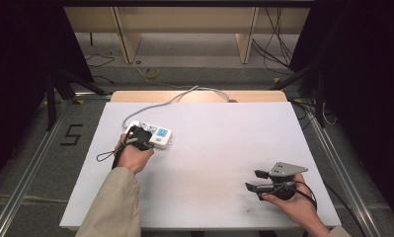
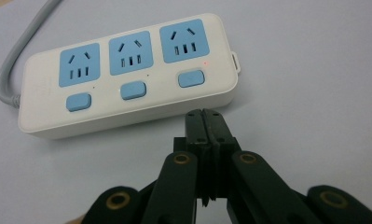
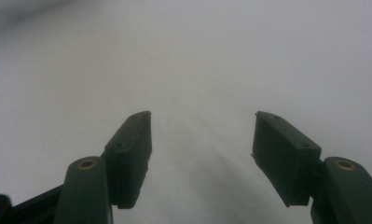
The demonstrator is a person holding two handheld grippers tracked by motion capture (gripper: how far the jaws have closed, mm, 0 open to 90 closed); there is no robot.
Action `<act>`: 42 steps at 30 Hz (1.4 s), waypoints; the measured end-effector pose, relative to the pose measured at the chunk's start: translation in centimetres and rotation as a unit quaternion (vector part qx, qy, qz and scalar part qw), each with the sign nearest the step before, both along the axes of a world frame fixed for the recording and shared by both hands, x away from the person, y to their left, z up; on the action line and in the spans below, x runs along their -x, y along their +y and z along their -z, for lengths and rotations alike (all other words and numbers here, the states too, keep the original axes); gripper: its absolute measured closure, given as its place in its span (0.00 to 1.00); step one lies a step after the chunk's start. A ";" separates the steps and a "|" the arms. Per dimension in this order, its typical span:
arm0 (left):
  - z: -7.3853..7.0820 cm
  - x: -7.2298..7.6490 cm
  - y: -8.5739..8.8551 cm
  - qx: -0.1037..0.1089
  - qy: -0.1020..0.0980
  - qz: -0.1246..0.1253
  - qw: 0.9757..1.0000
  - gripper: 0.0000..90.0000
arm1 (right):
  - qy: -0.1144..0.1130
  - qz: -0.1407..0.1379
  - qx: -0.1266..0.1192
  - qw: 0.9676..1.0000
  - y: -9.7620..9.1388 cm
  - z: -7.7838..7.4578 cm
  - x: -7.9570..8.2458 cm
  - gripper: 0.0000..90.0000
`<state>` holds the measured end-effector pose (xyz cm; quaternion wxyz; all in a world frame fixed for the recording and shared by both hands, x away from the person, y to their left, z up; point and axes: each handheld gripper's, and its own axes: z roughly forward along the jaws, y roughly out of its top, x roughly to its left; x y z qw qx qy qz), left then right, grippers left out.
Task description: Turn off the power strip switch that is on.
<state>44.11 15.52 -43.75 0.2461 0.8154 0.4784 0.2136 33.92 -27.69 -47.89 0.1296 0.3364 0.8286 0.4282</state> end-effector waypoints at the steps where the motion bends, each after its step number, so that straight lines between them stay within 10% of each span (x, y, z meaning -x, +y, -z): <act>1: 0.0 0.0 0.0 -0.001 0.000 -0.001 1.000 1.00 | 0.000 0.000 0.000 1.000 0.0 0.0 0.0 0.43; 42: -0.7 -1.8 -0.9 -0.020 0.001 0.000 1.000 1.00 | -0.001 -0.001 0.000 1.000 0.0 0.0 0.0 0.43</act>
